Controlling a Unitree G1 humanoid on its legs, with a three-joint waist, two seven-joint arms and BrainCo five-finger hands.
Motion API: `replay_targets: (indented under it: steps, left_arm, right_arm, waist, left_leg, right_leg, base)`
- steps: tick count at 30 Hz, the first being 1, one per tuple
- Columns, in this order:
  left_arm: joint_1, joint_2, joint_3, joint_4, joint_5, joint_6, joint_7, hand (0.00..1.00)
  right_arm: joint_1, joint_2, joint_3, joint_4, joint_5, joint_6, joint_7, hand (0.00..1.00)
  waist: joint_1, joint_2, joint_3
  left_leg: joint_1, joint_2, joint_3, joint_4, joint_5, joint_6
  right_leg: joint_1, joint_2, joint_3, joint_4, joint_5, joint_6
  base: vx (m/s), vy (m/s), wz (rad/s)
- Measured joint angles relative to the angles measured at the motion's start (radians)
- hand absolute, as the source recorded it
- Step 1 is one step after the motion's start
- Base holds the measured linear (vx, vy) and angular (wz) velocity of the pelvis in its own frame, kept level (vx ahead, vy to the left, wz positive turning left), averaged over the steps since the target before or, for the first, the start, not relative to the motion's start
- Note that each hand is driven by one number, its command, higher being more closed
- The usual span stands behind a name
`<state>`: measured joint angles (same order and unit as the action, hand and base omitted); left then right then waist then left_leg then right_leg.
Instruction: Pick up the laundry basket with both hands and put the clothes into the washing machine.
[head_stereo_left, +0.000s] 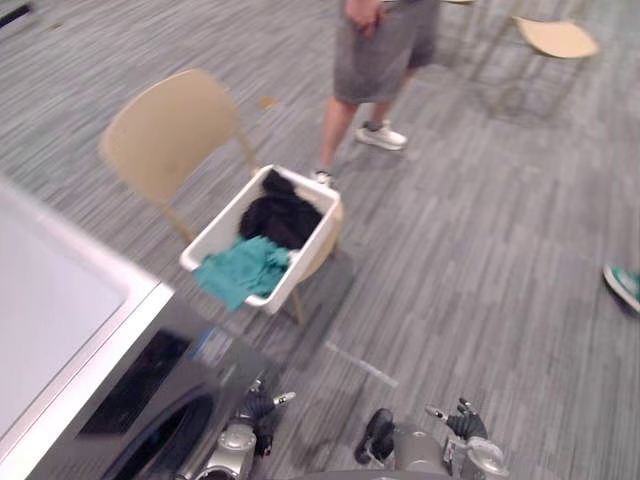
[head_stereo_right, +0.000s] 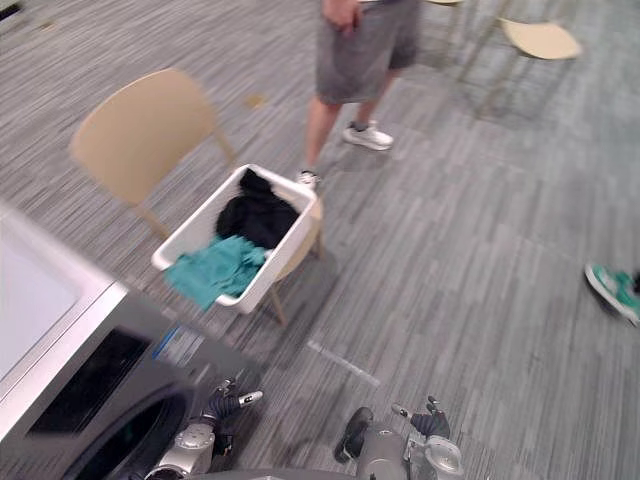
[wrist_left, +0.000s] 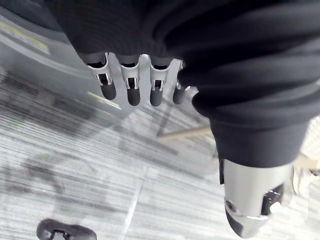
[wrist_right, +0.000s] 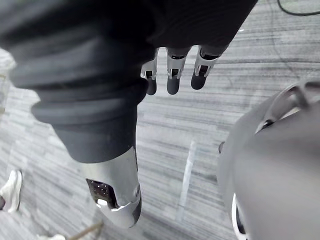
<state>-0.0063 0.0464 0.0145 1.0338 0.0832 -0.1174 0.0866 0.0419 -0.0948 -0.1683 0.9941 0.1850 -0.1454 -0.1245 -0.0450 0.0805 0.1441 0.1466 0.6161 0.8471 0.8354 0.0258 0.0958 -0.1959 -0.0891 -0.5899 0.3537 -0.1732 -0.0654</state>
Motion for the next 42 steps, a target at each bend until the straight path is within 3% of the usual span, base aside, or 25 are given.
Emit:
replay_targets:
  steps: [1,2,3,5,7,8,9,11,12,13,15,16,17,18,20,22,24,26,28,29,32,35,37,41,42]
  left_arm:
    - [0.008,-0.004,0.0,0.0,-0.004,0.0,-0.001,0.0]
    - [0.012,-0.004,0.001,0.0,-0.015,-0.001,0.0,0.0]
    - [0.02,-0.002,0.002,-0.006,-0.032,-0.001,0.0,0.0]
    - [0.028,0.016,0.022,-0.05,-0.053,-0.016,0.006,0.0]
    - [0.028,0.015,0.036,-0.053,-0.055,-0.02,0.007,0.0]
    - [0.026,0.003,0.035,-0.06,-0.055,-0.024,0.007,0.0]
    - [0.027,-0.007,0.035,-0.067,-0.057,-0.027,0.006,0.0]
    - [0.023,-0.004,0.035,-0.08,-0.055,-0.029,0.006,0.0]
    - [0.022,-0.001,0.037,-0.09,-0.055,-0.034,0.005,0.0]
    - [0.025,0.011,0.072,-0.101,-0.054,-0.043,-0.001,0.0]
    - [0.03,-0.003,0.072,-0.101,-0.055,-0.045,0.002,0.0]
    - [0.036,-0.011,0.065,-0.093,-0.056,-0.041,0.006,0.0]
    - [0.038,-0.01,0.064,-0.09,-0.057,-0.039,0.006,0.0]
    - [0.041,-0.003,0.044,-0.09,-0.058,-0.036,0.003,0.0]
    - [0.048,0.0,0.014,-0.091,-0.073,-0.031,0.004,0.0]
    - [0.054,0.002,0.007,-0.091,-0.075,-0.026,0.006,0.0]
    - [0.053,0.009,-0.005,-0.091,-0.077,-0.018,0.01,0.0]
    - [0.021,-0.002,-0.015,-0.09,-0.077,-0.017,0.023,0.0]
    - [-0.002,-0.018,-0.022,-0.089,-0.077,-0.017,0.027,0.0]
    - [-0.008,-0.024,-0.02,-0.084,-0.077,-0.017,0.026,0.0]
    - [0.004,-0.09,-0.001,-0.099,-0.09,-0.02,0.046,0.0]
    - [0.006,-0.091,-0.003,-0.101,-0.093,-0.019,0.049,0.0]
    - [0.012,-0.087,-0.019,-0.101,-0.094,-0.019,0.049,0.0]
    - [0.007,-0.063,-0.096,-0.1,-0.092,-0.019,0.048,0.0]
    - [0.008,-0.057,-0.1,-0.1,-0.092,-0.019,0.048,0.0]
  right_arm:
    - [-0.007,0.005,0.012,0.001,-0.001,0.001,-0.001,0.0]
    - [-0.019,0.005,0.024,0.001,-0.004,0.002,-0.001,0.0]
    - [-0.023,0.007,0.035,0.0,-0.008,0.002,0.0,0.0]
    - [-0.029,0.012,0.053,-0.001,-0.008,0.0,0.001,0.0]
    - [-0.046,0.016,0.049,-0.006,-0.008,0.0,0.0,0.0]
    - [-0.054,0.014,0.048,-0.01,-0.008,-0.003,0.0,0.0]
    - [-0.061,0.012,0.049,-0.009,-0.009,-0.003,-0.001,0.0]
    - [-0.066,0.038,0.065,-0.018,-0.01,-0.003,-0.001,0.0]
    - [-0.067,0.046,0.069,-0.017,-0.013,-0.002,-0.001,0.0]
    - [-0.093,0.077,0.07,-0.018,-0.033,-0.003,0.0,0.0]
    - [-0.078,0.067,0.072,-0.017,-0.044,-0.003,0.001,0.0]
    - [-0.089,0.055,0.095,-0.008,-0.056,-0.004,0.004,0.0]
    - [-0.095,0.052,0.1,-0.006,-0.062,-0.004,0.01,0.0]
    - [-0.095,0.053,0.108,-0.003,-0.072,-0.003,0.02,0.0]
    - [-0.079,0.06,0.11,0.015,-0.087,0.001,0.025,0.0]
    - [-0.067,0.062,0.11,0.007,-0.089,0.0,0.033,0.0]
    - [-0.067,0.051,0.113,0.006,-0.089,-0.002,0.034,0.0]
    - [-0.069,0.045,0.108,-0.012,-0.081,-0.003,0.031,0.0]
    - [-0.058,0.039,0.108,-0.009,-0.073,-0.003,0.028,0.0]
    - [-0.034,0.048,0.11,-0.006,-0.07,-0.003,0.015,0.0]
    - [-0.057,-0.006,0.109,-0.026,-0.057,-0.004,0.014,0.0]
    - [-0.058,0.001,0.107,-0.036,-0.052,-0.007,0.011,0.0]
    - [-0.06,0.008,0.103,-0.029,-0.046,-0.007,0.008,0.0]
    - [-0.062,0.009,0.063,-0.016,-0.038,-0.008,-0.008,0.0]
    - [-0.061,0.01,0.06,-0.014,-0.038,-0.008,-0.008,0.0]
  waist:
    - [0.002,-0.008,0.009]
    - [0.004,-0.019,0.027]
    - [0.01,-0.041,0.045]
    - [0.038,-0.062,0.057]
    - [0.048,-0.056,0.061]
    - [0.055,-0.048,0.06]
    - [0.067,-0.041,0.064]
    - [0.057,-0.07,0.05]
    - [0.059,-0.073,0.053]
    - [0.078,-0.092,0.068]
    - [0.084,-0.086,0.052]
    - [0.09,-0.076,0.041]
    - [0.088,-0.077,0.042]
    - [0.084,-0.086,0.044]
    - [0.058,-0.095,0.053]
    - [0.058,-0.091,0.058]
    - [0.058,-0.079,0.065]
    - [0.052,-0.077,0.066]
    - [0.046,-0.092,0.06]
    - [0.062,-0.097,0.07]
    - [0.11,-0.023,0.052]
    - [0.122,-0.02,0.048]
    - [0.12,-0.038,0.045]
    - [0.115,-0.052,0.039]
    - [0.114,-0.056,0.038]
  left_leg:
    - [-0.056,-0.003,-0.095,0.078,-0.061,-0.033]
    - [-0.172,-0.074,-0.27,0.163,-0.176,-0.093]
    - [-0.259,-0.152,-0.384,0.175,-0.233,-0.119]
    - [-0.363,-0.23,-0.429,0.104,-0.26,-0.126]
    - [-0.448,-0.309,-0.441,-0.079,-0.254,-0.134]
    - [-0.471,-0.378,-0.443,-0.299,-0.222,-0.174]
    - [-0.472,-0.436,-0.467,-0.456,-0.109,-0.13]
    - [-0.433,-0.498,-0.445,-0.517,-0.102,-0.073]
    - [-0.449,-0.489,-0.447,-0.476,-0.12,-0.048]
    - [-0.522,-0.467,-0.457,-0.256,-0.19,-0.034]
    - [-0.495,-0.495,-0.502,-0.327,-0.189,-0.056]
    - [-0.448,-0.514,-0.51,-0.353,-0.271,-0.029]
    - [-0.425,-0.529,-0.513,-0.374,-0.285,-0.018]
    - [-0.37,-0.566,-0.518,-0.42,-0.292,-0.009]
    - [-0.266,-0.617,-0.582,-0.477,-0.303,0.01]
    - [-0.19,-0.632,-0.648,-0.52,-0.302,0.012]
    - [-0.122,-0.633,-0.773,-0.561,-0.302,0.012]
    - [-0.119,-0.643,-0.962,-0.558,-0.302,0.009]
    - [-0.114,-0.66,-1.076,-0.545,-0.314,-0.044]
    - [-0.103,-0.685,-1.169,-0.509,-0.35,-0.096]
    - [-0.182,-0.613,-1.267,-0.444,-0.332,-0.169]
    - [-0.214,-0.572,-1.251,-0.458,-0.264,-0.247]
    - [-0.225,-0.549,-1.165,-0.493,-0.219,-0.24]
    - [-0.276,-0.504,-0.775,-0.534,-0.174,-0.174]
    - [-0.278,-0.506,-0.743,-0.536,-0.167,-0.163]
  right_leg:
    - [0.012,0.018,0.036,-0.011,-0.009,0.0]
    - [0.046,0.024,0.096,-0.03,-0.021,0.005]
    - [0.091,0.023,0.135,-0.063,-0.021,0.006]
    - [0.142,0.023,0.209,-0.104,-0.008,0.027]
    - [0.183,0.017,0.264,-0.157,0.01,0.062]
    - [0.205,0.005,0.298,-0.195,0.017,0.094]
    - [0.229,-0.008,0.336,-0.223,0.011,0.118]
    - [0.248,-0.041,0.373,-0.283,0.053,0.134]
    - [0.251,-0.044,0.373,-0.299,0.082,0.159]
    - [0.317,-0.057,0.404,-0.344,0.139,0.175]
    - [0.341,-0.067,0.413,-0.326,0.13,0.186]
    - [0.307,-0.081,0.416,-0.183,0.086,0.203]
    - [0.266,-0.1,0.417,-0.079,0.076,0.22]
    - [0.162,-0.149,0.433,0.18,0.108,0.256]
    - [0.051,-0.191,0.421,0.527,0.093,0.237]
    - [0.006,-0.171,0.394,0.614,0.012,0.184]
    - [-0.032,-0.093,0.377,0.508,-0.063,0.145]
    - [-0.116,0.019,0.541,0.29,-0.087,0.149]
    - [-0.134,0.056,0.709,0.098,-0.032,0.171]
    - [-0.121,0.033,0.755,-0.018,0.124,0.203]
    - [-0.043,0.027,0.558,-0.057,0.092,0.153]
    - [0.058,0.022,0.388,-0.12,0.091,0.119]
    - [0.102,0.004,0.311,-0.148,0.094,0.115]
    - [0.159,-0.041,0.137,-0.183,0.094,0.114]
    - [0.168,-0.05,0.113,-0.184,0.094,0.114]
  base:
    - [0.3,-0.078,-1.25]
    - [0.35,-0.063,-1.25]
    - [0.31,-0.027,-1.13]
    - [0.36,0.065,-1.19]
    - [0.38,0.163,-1.05]
    - [0.39,0.256,-0.95]
    - [0.42,0.284,-0.94]
    - [0.43,0.211,-0.29]
    - [0.55,0.294,-0.14]
    - [0.41,0.292,-0.23]
    - [0.42,0.34,-0.23]
    - [0.46,0.374,-0.21]
    - [0.38,0.32,-0.08]
    - [0.4,0.277,0.44]
    - [0.48,0.191,1.04]
    - [0.48,0.071,1.18]
    - [0.4,-0.045,1.49]
    - [0.45,-0.205,2.5]
    - [0.45,-0.298,2.65]
    - [0.39,-0.345,2.32]
    - [0.29,-0.366,1.88]
    - [0.19,-0.277,1.77]
    - [0.1,-0.114,1.6]
    - [0.02,0.014,1.29]
    - [0.0,0.089,1.2]
